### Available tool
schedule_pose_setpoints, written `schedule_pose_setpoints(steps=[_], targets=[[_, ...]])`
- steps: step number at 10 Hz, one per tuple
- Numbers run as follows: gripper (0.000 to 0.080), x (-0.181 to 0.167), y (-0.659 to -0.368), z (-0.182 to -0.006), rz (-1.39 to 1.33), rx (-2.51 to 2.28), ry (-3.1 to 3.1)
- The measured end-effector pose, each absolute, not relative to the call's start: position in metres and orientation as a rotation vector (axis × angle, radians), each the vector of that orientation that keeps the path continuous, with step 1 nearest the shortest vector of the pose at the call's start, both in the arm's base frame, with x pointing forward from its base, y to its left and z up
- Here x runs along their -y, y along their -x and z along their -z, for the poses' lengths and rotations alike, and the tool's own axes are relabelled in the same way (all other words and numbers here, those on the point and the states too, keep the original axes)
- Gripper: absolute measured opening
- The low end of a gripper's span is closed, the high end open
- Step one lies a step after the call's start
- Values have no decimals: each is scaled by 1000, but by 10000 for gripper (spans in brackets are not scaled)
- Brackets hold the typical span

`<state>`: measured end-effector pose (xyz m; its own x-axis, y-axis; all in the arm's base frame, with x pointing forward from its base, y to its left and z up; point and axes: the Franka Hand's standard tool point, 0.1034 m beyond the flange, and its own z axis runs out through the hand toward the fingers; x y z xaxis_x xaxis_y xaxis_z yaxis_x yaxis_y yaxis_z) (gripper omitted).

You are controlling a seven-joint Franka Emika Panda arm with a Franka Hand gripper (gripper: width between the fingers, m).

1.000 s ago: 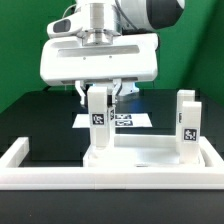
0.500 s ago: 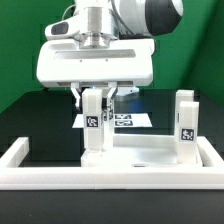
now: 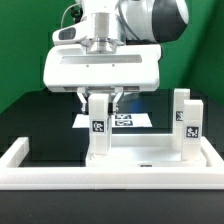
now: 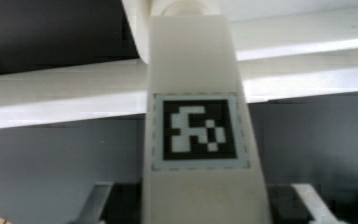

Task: Assemble desk

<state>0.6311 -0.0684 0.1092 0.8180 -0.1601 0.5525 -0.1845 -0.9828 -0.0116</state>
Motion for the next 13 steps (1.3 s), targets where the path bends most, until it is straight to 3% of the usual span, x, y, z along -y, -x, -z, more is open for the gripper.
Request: schedule_pose_setpoints(steps=[2, 4, 5, 6, 13], targets=[[290, 73, -630, -109, -890, 292, -2953], [543, 73, -630, -108, -888, 292, -2953], [543, 73, -630, -108, -888, 292, -2953], [632, 73, -630, -108, -887, 292, -2953], [649, 68, -628, -111, -783, 299, -3038]])
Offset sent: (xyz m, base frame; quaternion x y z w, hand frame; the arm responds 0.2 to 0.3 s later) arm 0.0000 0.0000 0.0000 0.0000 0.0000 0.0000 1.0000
